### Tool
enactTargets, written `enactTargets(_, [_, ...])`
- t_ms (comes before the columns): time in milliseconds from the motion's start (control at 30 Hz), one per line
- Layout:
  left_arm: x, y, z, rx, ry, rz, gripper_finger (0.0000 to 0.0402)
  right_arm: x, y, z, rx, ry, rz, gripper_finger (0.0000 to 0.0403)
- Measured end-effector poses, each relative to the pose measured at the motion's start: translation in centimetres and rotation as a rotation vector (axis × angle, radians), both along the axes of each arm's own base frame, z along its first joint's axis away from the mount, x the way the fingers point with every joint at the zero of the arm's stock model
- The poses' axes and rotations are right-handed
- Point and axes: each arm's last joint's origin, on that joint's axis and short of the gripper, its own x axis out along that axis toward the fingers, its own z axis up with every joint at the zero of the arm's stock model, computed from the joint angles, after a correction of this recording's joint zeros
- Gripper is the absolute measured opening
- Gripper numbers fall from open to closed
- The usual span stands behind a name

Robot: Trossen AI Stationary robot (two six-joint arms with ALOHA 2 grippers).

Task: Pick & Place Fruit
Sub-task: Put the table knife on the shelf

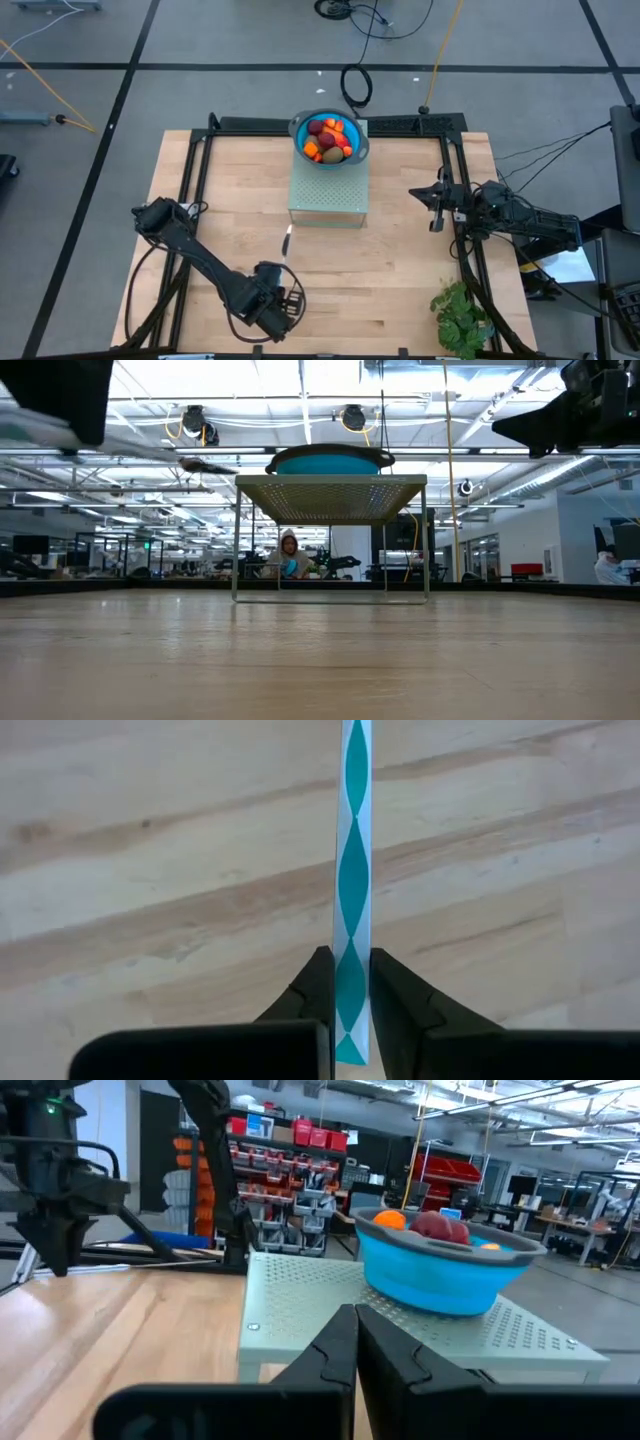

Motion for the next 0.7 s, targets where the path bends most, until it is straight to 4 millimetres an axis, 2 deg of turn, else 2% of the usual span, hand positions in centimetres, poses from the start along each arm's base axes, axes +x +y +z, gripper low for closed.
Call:
enactTargets(267, [0.1, 0.8, 2.9, 0.068, 0.049, -0.125, 0.0032, 0.0, 0.0, 0.0, 0.117, -0.02, 0.013, 0.0])
enactTargets(500, [0.3, 2.7, 5.6, 0.194, 0.124, -0.305, 0.0033, 0.0, 0.0, -0.1, 0.198, -0.028, 0.021, 0.0])
enactTargets(700, [1.1, 4.5, 7.1, 0.282, 0.162, -0.497, 0.0033, 0.1, 0.0, -0.1, 0.257, -0.032, 0.026, 0.0])
